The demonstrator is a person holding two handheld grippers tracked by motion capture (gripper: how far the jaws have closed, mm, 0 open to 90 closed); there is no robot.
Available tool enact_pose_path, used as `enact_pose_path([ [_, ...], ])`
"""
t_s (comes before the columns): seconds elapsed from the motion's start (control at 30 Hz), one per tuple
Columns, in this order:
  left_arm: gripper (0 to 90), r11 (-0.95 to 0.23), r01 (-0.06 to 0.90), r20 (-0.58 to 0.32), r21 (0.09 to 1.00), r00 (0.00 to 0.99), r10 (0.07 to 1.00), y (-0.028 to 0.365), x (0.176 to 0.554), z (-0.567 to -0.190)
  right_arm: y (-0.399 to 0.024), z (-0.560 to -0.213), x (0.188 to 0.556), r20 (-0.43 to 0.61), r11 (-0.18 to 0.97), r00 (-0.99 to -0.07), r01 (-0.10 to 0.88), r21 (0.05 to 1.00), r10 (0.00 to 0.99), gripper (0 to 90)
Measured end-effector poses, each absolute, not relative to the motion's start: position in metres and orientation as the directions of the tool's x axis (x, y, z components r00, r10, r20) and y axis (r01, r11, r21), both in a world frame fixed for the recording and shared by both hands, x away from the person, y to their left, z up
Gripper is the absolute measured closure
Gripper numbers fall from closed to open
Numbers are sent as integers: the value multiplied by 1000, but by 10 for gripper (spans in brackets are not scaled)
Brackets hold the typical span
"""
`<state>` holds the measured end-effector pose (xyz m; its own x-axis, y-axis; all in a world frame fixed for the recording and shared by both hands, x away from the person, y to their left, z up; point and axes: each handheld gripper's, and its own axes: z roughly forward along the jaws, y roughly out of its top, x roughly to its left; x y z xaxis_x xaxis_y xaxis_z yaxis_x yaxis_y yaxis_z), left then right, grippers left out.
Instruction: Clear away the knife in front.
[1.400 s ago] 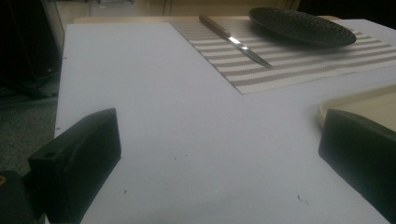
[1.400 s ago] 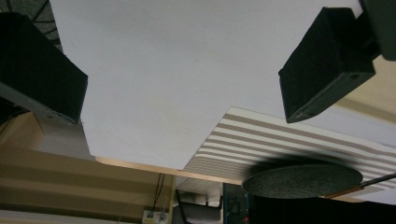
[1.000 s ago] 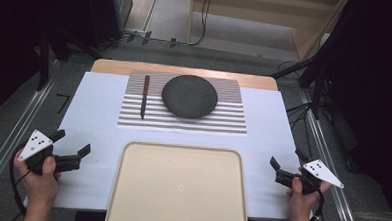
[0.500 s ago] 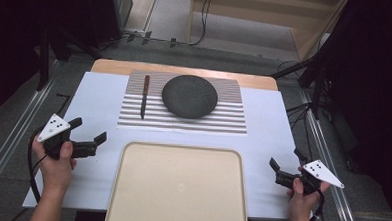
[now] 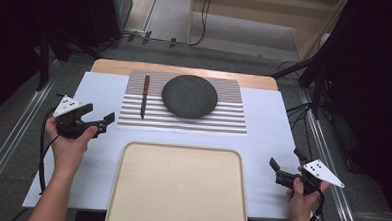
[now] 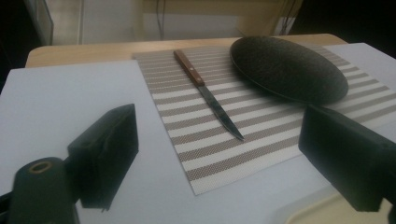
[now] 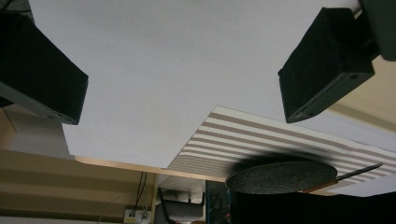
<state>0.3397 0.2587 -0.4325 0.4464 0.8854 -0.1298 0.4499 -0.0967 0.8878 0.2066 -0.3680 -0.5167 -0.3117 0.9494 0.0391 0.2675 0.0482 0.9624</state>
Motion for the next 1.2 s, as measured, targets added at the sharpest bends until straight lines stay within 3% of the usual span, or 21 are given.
enact_pose_path([
  [0.4,190,-73,497,-166,865,421,892,246,373,-429,-366,-517,208,31,59,-317,271,961,948,2],
  [1.2,354,-165,563,-113,810,425,898,199,434,-432,-366,-517,209,33,60,-324,275,960,946,3],
])
